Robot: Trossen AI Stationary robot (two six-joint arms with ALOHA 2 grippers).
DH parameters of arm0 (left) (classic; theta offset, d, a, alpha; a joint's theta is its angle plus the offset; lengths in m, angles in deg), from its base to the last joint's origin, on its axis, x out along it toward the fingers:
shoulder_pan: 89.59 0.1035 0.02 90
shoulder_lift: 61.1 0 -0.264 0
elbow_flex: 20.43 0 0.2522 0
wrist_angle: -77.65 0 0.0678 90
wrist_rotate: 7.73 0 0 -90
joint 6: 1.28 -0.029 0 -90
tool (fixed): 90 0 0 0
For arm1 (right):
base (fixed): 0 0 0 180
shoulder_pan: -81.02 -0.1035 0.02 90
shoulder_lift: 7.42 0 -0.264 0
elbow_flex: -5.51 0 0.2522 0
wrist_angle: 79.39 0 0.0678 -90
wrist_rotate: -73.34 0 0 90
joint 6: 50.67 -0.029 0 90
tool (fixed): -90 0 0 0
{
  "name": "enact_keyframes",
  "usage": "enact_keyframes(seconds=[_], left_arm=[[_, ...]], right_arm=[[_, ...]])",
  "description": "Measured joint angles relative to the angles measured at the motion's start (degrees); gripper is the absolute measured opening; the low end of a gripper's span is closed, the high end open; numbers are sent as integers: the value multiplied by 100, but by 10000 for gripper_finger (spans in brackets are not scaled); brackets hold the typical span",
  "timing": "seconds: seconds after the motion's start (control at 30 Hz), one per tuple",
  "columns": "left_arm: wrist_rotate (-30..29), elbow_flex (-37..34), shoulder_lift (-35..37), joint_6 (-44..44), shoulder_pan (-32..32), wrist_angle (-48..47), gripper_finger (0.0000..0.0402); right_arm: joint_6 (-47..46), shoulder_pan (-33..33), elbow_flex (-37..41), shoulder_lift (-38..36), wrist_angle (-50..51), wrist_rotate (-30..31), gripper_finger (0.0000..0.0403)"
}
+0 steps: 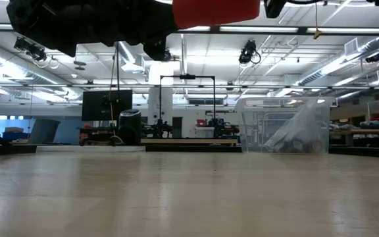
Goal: Roll bandage
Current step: Roll the red bandage
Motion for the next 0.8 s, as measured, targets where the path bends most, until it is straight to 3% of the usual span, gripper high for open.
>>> enact_keyframes(seconds=[0.13, 0.4, 0.6, 0.8], left_arm=[[-36, 0, 0, -254, 0, -178, 0], [-122, 0, 0, -409, 0, -278, 0], [-129, 0, 0, -441, 0, -273, 0], [-129, 0, 0, -441, 0, -280, 0]], right_arm=[[-17, 104, -87, 0, 506, 27, 154], [-63, 359, -1640, 367, 3712, 228, 154], [-17, 668, -2720, 1053, 5268, -380, 153], [-2, 792, -3349, 1507, 5973, -808, 151]])
